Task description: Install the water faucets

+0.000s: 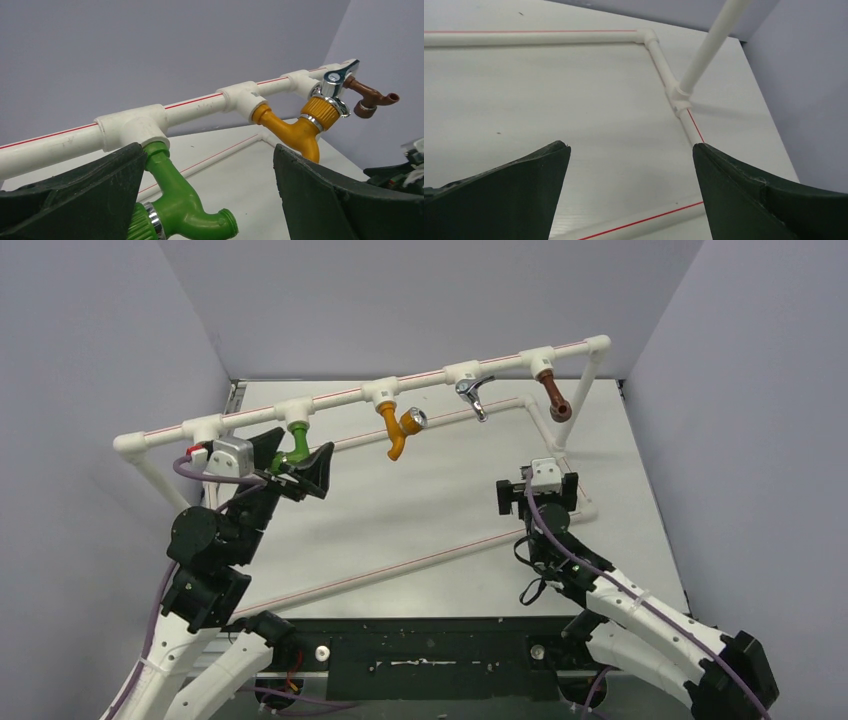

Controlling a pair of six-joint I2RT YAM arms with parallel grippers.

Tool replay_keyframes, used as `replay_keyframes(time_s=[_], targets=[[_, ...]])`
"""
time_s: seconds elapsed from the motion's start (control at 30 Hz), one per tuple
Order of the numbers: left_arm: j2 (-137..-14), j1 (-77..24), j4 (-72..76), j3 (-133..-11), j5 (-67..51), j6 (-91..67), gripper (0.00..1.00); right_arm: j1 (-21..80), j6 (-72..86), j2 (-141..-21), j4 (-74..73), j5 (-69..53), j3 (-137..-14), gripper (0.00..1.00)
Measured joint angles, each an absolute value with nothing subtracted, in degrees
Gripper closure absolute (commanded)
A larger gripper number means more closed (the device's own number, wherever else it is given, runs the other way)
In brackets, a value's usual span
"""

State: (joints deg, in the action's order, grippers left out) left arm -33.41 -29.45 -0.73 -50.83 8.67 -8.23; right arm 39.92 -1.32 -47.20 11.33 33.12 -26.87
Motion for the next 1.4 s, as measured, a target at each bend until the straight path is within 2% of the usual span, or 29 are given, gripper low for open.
replay_keyframes(time_s=[0.13, 0.3, 0.57, 0.8, 0.97, 1.4], targets=[[-32.7, -29.5, 0.7, -49.8, 6.0, -8.3, 0.03, 35.8, -5.3, -51.4, 20.7, 36.7, -20.8, 0.00], [-32.6, -29.5, 1.9, -49.3, 4.7, -8.3, 0.03, 23.7, -4.9, -57.1, 33.6, 35.5, -14.2, 0.00], [-31.3, -28.5, 3.9, -47.5, 3.7, -8.4, 0.03, 10.5, -4.1, -74.3, 58.2, 30.6, -5.1, 0.00], [-31.4, -27.7, 4.2, -47.4, 2.5, -8.8, 0.03, 8.3, -2.6, -91.0, 72.7, 25.8, -5.8, 0.00], [-31.4, -26.7, 4.7, -47.2, 1.0, -9.3, 0.03, 6.9, -2.9, -93.4, 71.8, 19.0, -9.2, 0.00], [-31.1, -26.5, 6.0, -46.7, -2.2, -10.0, 0.03, 3.2, -1.6, -93.4, 66.9, 12.2, -13.3, 0.00]])
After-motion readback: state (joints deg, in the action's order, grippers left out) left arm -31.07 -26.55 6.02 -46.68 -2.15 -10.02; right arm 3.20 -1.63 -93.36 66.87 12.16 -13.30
